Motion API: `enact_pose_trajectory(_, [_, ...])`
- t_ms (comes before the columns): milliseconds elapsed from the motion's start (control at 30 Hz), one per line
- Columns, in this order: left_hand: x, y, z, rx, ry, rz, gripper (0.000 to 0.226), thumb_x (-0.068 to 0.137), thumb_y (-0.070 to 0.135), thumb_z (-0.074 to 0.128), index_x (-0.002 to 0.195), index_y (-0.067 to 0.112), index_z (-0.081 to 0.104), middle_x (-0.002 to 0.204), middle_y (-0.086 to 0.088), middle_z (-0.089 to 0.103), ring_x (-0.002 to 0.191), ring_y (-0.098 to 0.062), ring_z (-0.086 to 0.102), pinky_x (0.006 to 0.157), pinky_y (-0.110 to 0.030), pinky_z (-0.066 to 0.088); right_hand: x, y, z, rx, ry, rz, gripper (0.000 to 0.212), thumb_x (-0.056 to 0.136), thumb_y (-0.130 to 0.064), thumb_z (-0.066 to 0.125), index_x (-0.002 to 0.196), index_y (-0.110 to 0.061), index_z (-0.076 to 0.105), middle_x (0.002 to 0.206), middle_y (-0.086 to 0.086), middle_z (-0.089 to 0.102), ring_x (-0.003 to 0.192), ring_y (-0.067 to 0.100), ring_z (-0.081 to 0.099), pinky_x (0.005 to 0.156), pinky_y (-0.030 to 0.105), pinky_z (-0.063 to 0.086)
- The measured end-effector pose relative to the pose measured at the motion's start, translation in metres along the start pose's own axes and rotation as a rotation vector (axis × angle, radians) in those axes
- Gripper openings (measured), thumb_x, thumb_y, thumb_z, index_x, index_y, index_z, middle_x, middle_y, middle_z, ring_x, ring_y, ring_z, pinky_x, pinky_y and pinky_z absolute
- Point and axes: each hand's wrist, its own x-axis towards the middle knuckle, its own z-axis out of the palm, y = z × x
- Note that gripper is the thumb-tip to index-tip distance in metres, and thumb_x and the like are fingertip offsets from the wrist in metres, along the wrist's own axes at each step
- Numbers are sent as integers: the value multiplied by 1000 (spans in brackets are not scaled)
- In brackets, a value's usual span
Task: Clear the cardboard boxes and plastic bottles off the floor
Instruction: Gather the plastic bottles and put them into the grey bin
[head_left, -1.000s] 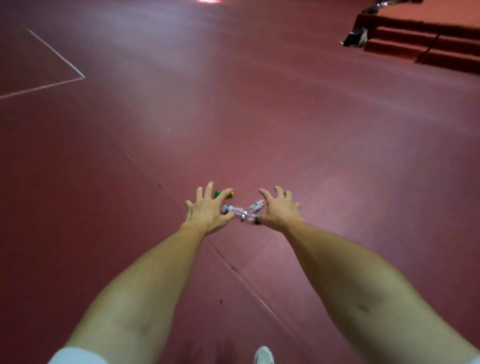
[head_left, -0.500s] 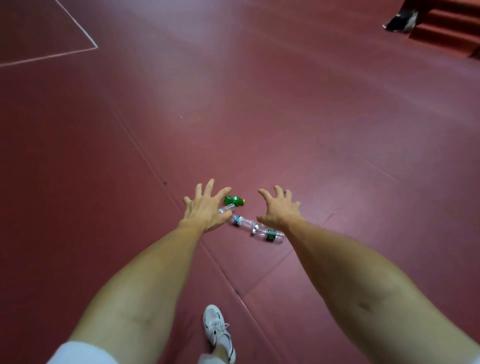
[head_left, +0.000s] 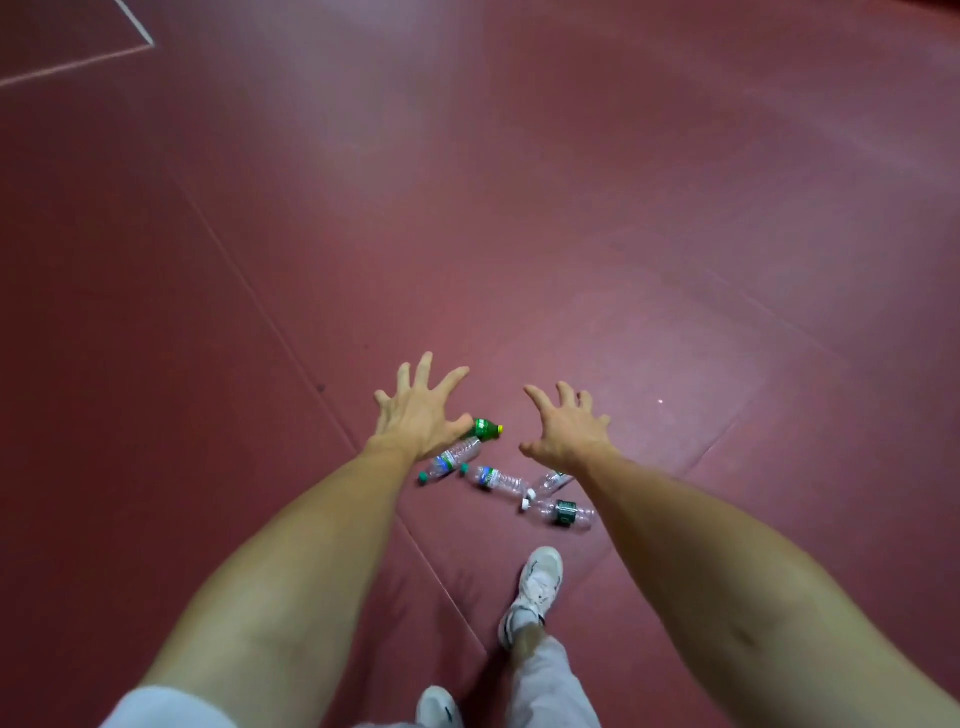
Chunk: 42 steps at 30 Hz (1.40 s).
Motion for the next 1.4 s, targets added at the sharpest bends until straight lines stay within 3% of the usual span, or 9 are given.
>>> enact_pose_trajectory(233, [142,-19,109,-63,-85,-74,74,89,56,53,153,50,16,167,-3,-6,152,-33,0,113,-66,21,174,25,79,-47,-102,-56,90,86,-58,64,156,-41,10,162,6,8,145,39,15,107,61,33])
enact_pose_trajectory(367, [201,-42,221,-61,-180,-80,76,89,61,53,152,53,11,166,-1,-10,152,-32,-3,114,-67,18,252,37,180,-84,-184,-58,95,83,-62,65,156,-42,7,163,6,4,146,39,12,106,62,33])
enact_pose_trajectory(633, [326,-109,430,12,-235,-45,82,89,60,52,154,53,2,166,-2,-19,152,-35,-9,114,-70,14,403,57,378,-100,-183,-88,102,80,-68,67,155,-42,3,164,4,-5,149,41,2,106,67,33])
enact_pose_trajectory(833, [386,-143,556,13,-241,-51,82,90,65,50,153,54,-1,165,0,-24,152,-34,-13,115,-71,9,480,71,501,-140,-325,-293,126,71,-70,74,155,-42,-15,162,3,-30,151,38,-18,105,76,24])
enact_pose_trajectory(967, [400,-160,608,10,-269,-78,84,86,77,46,152,58,-3,165,2,-22,153,-33,-10,114,-73,7,495,87,548,-176,-330,-240,132,66,-72,76,155,-41,-17,162,2,-31,151,36,-17,108,74,26])
enact_pose_trajectory(1100, [397,-161,636,-27,-277,-159,89,80,87,41,150,59,-7,167,-2,-14,153,-36,-6,112,-74,9,509,98,531,-203,-321,-189,130,68,-70,77,155,-43,-17,161,3,-32,151,38,-17,107,76,25])
enact_pose_trajectory(1400, [400,-165,633,-27,-312,-163,92,78,87,44,150,59,-7,168,-2,-9,153,-37,-2,115,-66,17,504,92,551,-237,-359,-227,130,69,-68,77,154,-44,-17,162,4,-31,151,37,-18,108,73,27])
